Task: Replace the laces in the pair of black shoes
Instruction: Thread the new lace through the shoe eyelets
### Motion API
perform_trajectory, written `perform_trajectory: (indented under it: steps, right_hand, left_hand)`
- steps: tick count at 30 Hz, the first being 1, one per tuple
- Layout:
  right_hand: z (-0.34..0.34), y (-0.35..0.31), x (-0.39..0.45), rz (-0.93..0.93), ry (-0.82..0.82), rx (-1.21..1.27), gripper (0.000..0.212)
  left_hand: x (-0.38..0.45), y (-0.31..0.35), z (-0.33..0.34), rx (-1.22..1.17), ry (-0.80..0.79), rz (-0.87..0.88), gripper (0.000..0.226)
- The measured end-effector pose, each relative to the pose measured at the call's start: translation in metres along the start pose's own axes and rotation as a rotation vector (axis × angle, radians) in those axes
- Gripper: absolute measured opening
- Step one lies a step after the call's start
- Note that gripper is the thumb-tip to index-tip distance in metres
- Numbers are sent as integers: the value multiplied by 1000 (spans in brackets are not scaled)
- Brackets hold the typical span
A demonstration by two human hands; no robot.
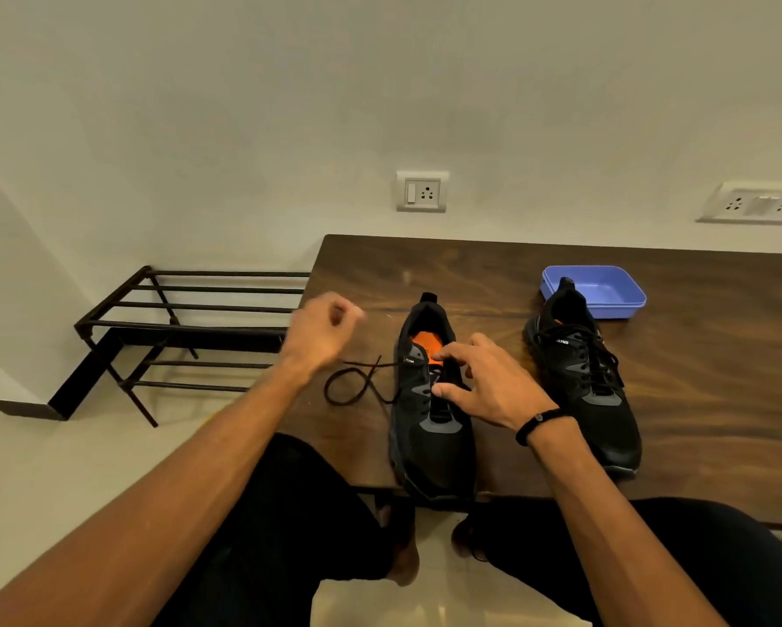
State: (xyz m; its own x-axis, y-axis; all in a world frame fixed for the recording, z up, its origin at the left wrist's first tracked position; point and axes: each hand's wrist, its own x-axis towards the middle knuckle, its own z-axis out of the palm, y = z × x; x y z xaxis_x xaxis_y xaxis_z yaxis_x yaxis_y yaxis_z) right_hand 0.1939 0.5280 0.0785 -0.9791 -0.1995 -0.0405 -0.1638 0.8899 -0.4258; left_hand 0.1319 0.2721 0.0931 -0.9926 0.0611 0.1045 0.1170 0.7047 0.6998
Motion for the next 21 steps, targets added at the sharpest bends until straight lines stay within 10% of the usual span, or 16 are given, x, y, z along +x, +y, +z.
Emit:
perform_trajectory:
  steps: [5,21]
  right_hand:
    - [0,3,-3,-31,0,-11,67]
    - [-4,-2,-4,49,41,-61,61]
  left_hand:
    - [-5,20,34,180,-505,279,11]
    - [8,-15,-3,470,26,-126,15]
